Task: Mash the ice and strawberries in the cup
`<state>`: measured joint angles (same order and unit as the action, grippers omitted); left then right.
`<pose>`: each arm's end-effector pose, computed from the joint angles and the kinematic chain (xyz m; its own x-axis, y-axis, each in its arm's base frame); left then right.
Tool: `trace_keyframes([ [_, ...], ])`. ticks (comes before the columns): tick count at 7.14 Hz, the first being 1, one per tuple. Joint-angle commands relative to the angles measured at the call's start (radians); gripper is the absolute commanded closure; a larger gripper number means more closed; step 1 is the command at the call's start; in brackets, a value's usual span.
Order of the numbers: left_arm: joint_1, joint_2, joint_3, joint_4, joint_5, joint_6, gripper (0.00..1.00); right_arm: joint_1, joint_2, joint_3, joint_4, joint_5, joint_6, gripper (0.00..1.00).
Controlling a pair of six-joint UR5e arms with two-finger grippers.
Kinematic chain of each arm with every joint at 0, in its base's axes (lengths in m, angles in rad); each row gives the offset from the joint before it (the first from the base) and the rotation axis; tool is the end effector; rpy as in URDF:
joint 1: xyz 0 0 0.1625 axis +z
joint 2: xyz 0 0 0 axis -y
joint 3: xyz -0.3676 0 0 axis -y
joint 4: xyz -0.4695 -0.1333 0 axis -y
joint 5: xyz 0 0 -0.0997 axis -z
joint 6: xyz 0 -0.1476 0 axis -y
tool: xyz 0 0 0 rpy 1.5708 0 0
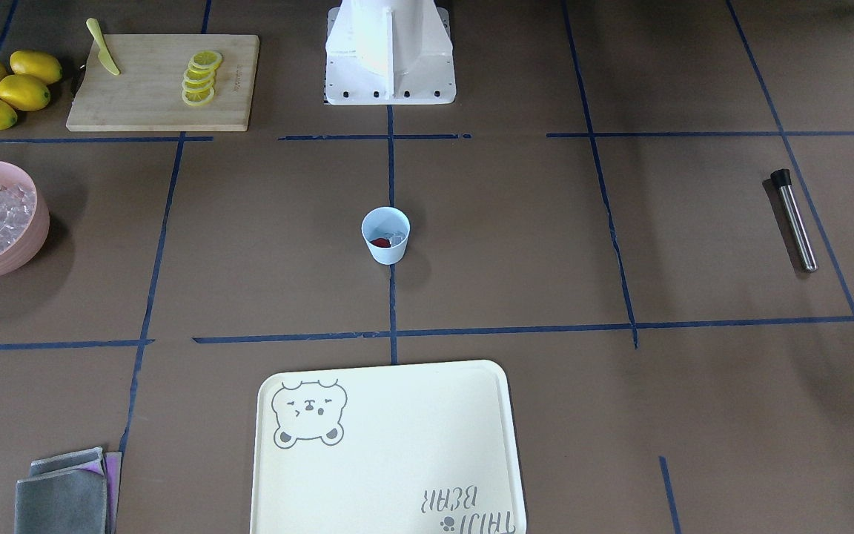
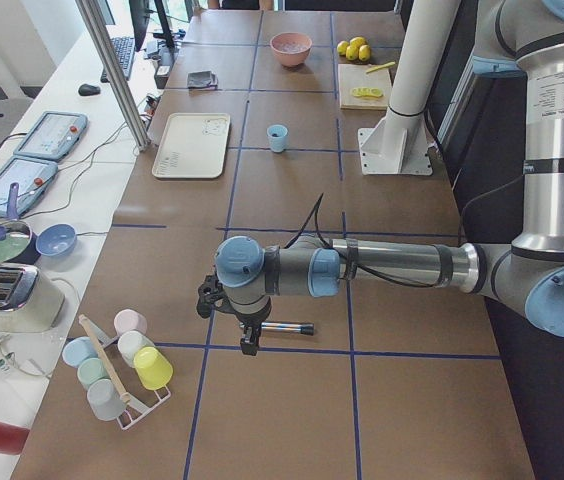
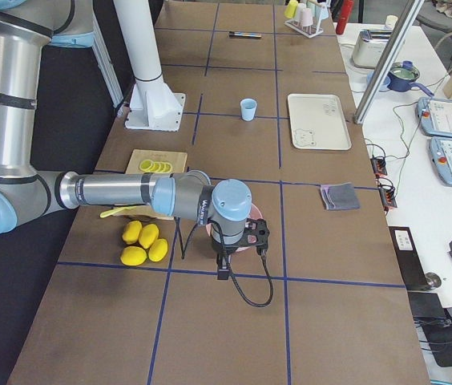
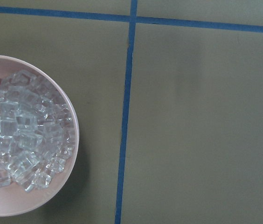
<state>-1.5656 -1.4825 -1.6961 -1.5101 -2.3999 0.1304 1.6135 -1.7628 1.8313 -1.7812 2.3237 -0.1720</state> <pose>-0.0217 -0.5342 0.6133 0.6692 0.1162 -0.7339 -0.0930 0.9930 0.0724 0.0529 -0.4799 0.6119 0.7214 -0.0434 0.6911 0.0824 0.9963 -0.0235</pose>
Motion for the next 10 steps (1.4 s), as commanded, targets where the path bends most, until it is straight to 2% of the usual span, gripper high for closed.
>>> trace_keyframes([
  [1,-0.001,0.002,-0.001,-0.004,0.001,0.006,0.0,-0.001,0.002,-0.009,0.002,0.005,0.002,0.0],
  [10,0.001,-0.01,-0.013,-0.002,-0.001,0.003,0.0,-0.003,0.008,-0.02,0.002,0.005,0.002,0.0],
])
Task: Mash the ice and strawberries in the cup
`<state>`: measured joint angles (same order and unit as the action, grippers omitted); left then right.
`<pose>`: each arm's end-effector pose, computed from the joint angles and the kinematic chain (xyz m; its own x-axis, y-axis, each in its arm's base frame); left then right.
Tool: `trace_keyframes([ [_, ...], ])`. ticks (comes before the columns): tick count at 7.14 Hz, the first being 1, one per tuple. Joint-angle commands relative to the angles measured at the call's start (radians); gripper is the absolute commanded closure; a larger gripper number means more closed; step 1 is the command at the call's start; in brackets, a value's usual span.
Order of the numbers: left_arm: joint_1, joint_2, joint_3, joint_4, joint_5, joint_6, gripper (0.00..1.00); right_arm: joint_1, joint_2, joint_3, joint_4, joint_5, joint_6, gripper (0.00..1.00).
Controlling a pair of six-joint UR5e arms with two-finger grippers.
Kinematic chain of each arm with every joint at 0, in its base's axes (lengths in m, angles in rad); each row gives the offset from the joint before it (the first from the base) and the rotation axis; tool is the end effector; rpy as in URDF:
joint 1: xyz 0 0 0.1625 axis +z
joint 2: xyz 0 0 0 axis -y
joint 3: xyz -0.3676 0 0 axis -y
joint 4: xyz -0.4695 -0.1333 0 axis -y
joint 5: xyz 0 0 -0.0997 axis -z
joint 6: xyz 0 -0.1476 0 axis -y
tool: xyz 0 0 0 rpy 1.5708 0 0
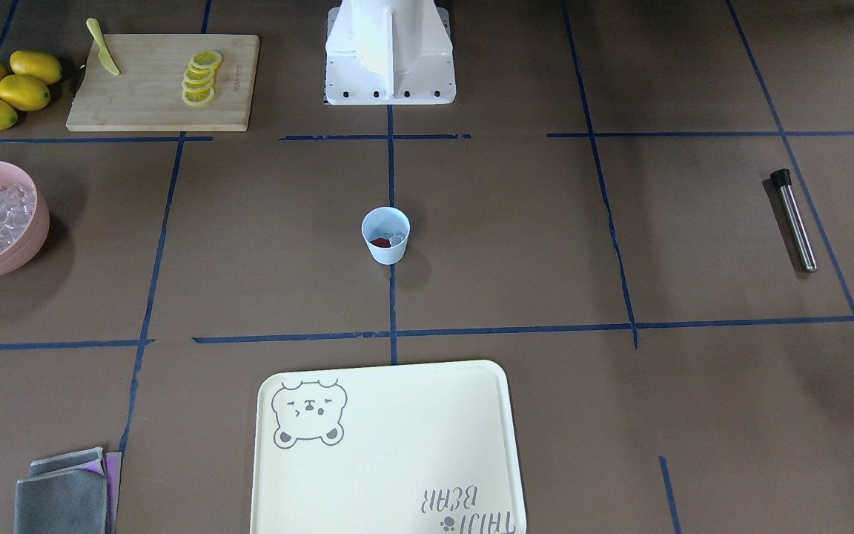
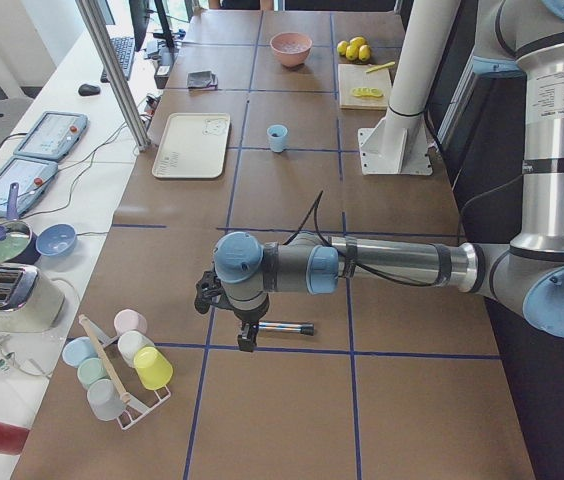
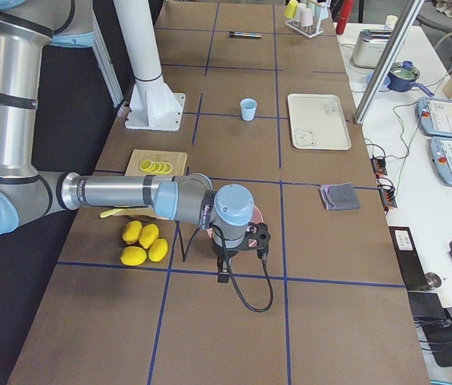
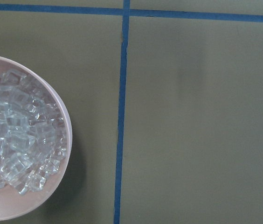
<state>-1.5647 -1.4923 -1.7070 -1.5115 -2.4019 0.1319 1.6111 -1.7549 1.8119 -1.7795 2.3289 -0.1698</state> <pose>-0.0210 -0.5396 0.6015 0.6674 0.1344 -0.7325 -0.0947 0.9909 0.0956 0.0513 -0.4821 0.6182 0.7177 -0.0357 0.6954 0.0826 0.9960 -0.0341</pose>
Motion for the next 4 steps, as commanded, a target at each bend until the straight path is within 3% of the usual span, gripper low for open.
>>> trace_keyframes([
  [1,0.0,0.0,-0.003,0.0,-0.002,0.002,0.0,-0.002,0.002,-0.005,0.0,-0.002,-0.002,0.0],
  [4,0.0,0.004,-0.002,-0.001,0.0,0.003,0.0,-0.002,0.0,-0.005,0.012,0.006,0.001,0.0],
])
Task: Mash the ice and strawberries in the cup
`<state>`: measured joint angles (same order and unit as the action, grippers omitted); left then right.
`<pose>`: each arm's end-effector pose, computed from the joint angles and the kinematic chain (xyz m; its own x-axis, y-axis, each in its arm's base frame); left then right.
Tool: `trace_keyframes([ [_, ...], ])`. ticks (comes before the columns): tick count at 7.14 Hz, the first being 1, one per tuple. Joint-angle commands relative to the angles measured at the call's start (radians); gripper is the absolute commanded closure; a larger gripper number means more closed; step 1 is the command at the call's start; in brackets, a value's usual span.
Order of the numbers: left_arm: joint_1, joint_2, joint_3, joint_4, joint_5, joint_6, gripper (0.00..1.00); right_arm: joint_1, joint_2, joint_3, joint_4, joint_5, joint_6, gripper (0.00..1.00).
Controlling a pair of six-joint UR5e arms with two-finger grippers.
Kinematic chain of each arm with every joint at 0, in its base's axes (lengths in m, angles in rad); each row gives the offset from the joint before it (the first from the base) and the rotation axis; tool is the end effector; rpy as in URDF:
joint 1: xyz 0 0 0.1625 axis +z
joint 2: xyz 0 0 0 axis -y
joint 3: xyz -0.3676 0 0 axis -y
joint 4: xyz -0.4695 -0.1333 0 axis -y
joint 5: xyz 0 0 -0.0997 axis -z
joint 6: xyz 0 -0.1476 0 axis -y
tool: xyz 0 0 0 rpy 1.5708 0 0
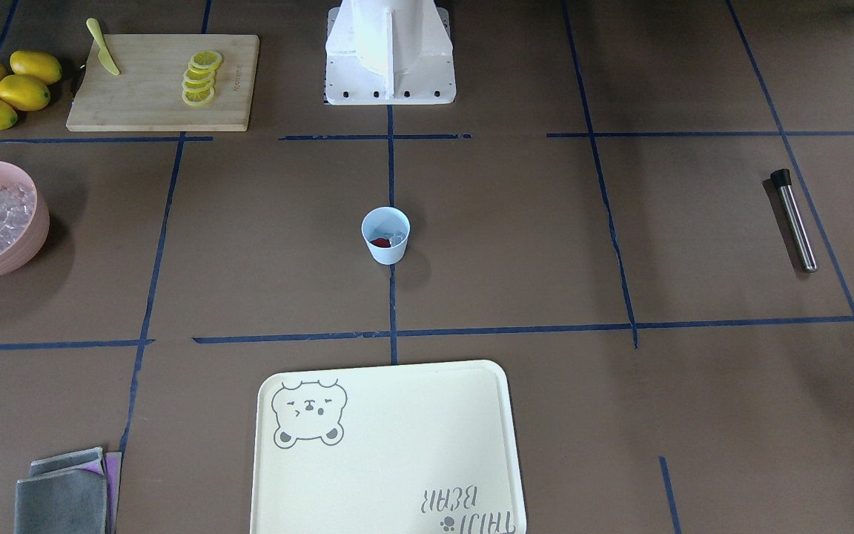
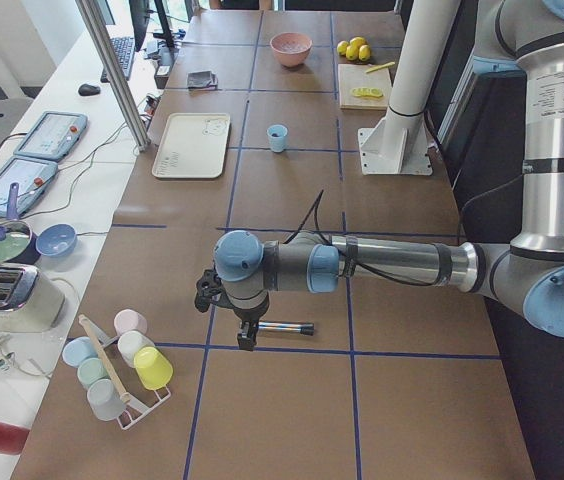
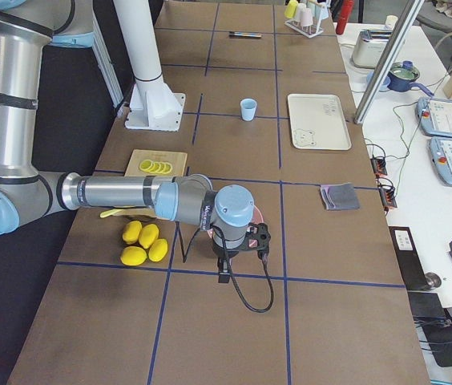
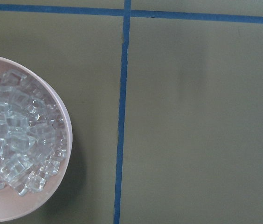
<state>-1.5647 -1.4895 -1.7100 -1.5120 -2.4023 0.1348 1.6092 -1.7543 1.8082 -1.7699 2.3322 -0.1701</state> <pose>-0.0209 -0.5386 0.6012 0.6668 0.1378 -0.7324 -0.0966 0.9904 0.0984 0.0501 -0.4834 0.6188 0.7155 -0.0417 0.6973 0.0844 0.9961 -0.0270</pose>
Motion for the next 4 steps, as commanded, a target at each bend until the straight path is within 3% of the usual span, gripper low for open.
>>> trace_keyframes([
  [1,0.0,0.001,0.003,0.0,0.0,0.0,0.0,0.0,-0.001,-0.001,0.001,0.01,0.0,0.0],
  [4,0.0,0.005,0.003,0.0,0.0,0.0,0.0,0.0,-0.002,-0.013,0.001,0.01,0.0,0.0],
])
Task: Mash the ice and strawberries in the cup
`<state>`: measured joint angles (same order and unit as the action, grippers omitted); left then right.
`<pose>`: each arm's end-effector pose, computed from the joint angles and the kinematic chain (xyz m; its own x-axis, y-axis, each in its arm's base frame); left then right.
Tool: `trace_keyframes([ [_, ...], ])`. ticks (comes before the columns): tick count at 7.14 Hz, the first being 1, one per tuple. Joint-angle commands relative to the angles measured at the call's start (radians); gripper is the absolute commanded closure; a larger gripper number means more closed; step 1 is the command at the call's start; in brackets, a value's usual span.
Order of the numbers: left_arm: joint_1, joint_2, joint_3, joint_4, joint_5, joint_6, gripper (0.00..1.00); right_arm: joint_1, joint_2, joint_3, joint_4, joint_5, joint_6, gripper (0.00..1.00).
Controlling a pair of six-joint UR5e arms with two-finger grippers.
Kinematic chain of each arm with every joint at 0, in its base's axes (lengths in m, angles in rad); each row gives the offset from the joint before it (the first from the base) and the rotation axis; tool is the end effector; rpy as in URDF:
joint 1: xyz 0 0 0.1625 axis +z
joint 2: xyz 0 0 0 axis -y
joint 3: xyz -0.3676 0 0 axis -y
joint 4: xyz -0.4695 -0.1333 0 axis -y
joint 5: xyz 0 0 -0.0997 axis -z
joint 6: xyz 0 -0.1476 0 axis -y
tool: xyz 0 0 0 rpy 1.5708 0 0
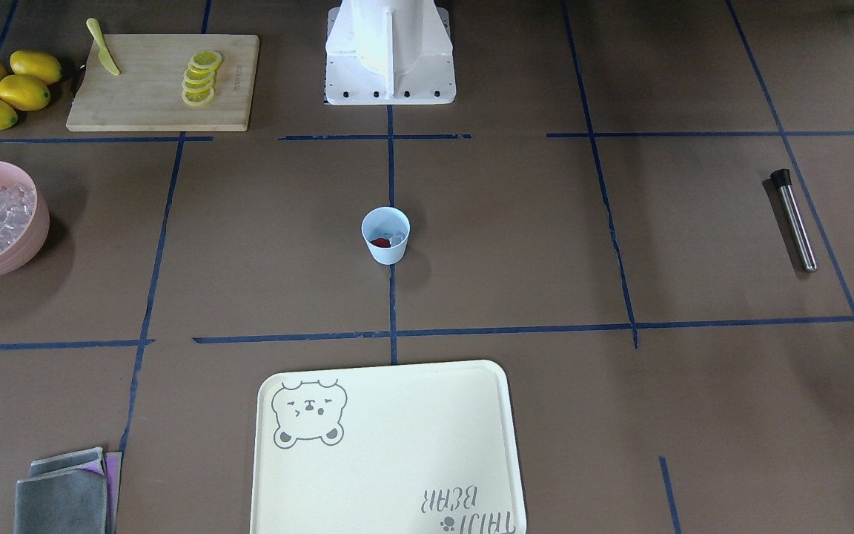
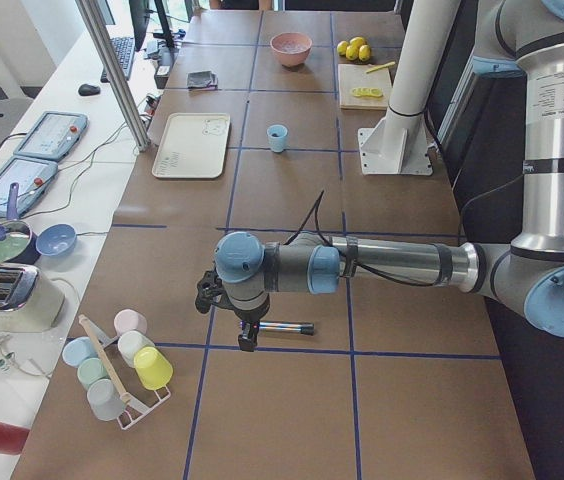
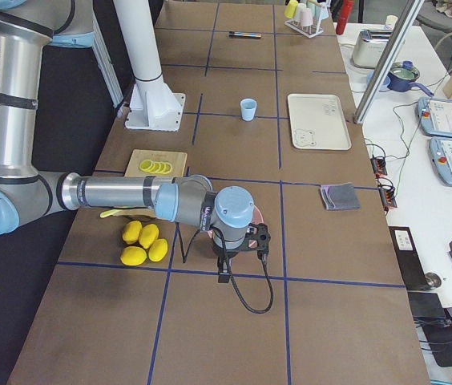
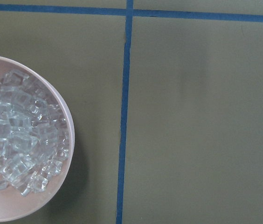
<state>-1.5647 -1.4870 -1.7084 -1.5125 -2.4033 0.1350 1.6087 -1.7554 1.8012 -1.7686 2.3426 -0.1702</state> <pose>-0.0209 -0.5374 0.6033 0.6661 0.1354 -0.7335 -0.0966 0.9908 0.0951 0.0487 -0.4826 0.6220 0.7082 -0.0365 0.7051 0.0837 0.9960 -0.0325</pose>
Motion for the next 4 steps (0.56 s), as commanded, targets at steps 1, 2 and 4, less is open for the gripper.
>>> trace_keyframes([
  [1,0.0,0.007,0.0,0.0,0.0,0.0,0.0,-0.001,0.0,-0.013,0.0,0.0,-0.002,0.0],
  [2,0.0,0.007,0.003,0.0,0.0,0.0,0.0,-0.001,0.002,-0.023,0.003,0.0,-0.002,0.0],
  [4,0.0,0.005,0.01,0.0,0.003,0.002,0.0,-0.001,0.001,-0.022,0.001,0.007,0.0,0.0],
])
